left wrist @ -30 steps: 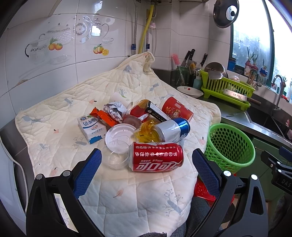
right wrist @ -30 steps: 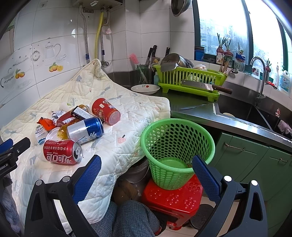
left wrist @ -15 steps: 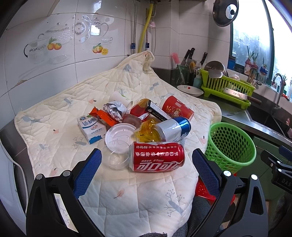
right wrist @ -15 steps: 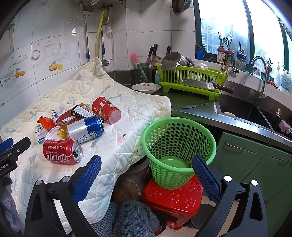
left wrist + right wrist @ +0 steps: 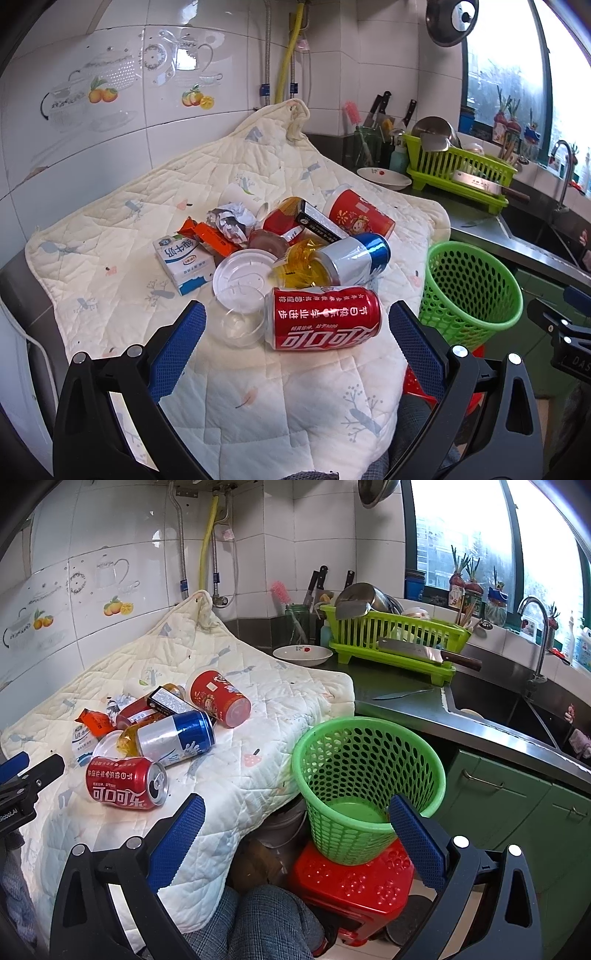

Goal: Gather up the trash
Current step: 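Reach the left gripper to the red Coca-Cola can and close on it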

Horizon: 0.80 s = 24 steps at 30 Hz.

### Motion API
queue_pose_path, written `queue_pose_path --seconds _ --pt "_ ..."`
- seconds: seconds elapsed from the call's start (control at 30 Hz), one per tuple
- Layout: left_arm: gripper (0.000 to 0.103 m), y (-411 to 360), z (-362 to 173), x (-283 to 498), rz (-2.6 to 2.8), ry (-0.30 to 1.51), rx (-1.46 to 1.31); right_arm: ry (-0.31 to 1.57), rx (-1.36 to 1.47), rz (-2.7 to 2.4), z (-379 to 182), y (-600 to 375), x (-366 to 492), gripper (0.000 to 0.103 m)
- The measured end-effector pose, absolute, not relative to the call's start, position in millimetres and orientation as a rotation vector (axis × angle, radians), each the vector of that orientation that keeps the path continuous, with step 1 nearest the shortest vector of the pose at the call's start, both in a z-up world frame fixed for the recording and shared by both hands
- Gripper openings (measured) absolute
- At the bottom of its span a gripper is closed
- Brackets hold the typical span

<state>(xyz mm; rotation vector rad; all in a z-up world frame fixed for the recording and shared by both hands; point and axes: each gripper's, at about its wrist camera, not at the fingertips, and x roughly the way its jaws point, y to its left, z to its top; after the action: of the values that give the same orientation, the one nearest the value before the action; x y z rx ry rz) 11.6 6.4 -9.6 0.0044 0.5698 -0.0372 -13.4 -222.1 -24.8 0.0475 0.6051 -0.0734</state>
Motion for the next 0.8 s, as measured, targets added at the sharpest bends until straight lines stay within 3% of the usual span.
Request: queue_pose_path --seconds 0.8 --pt "0.097 -0.8 -29.1 57.6 -0.465 0.633 0.414 0.658 0.029 0.017 -34.9 -221.4 24.2 0.097"
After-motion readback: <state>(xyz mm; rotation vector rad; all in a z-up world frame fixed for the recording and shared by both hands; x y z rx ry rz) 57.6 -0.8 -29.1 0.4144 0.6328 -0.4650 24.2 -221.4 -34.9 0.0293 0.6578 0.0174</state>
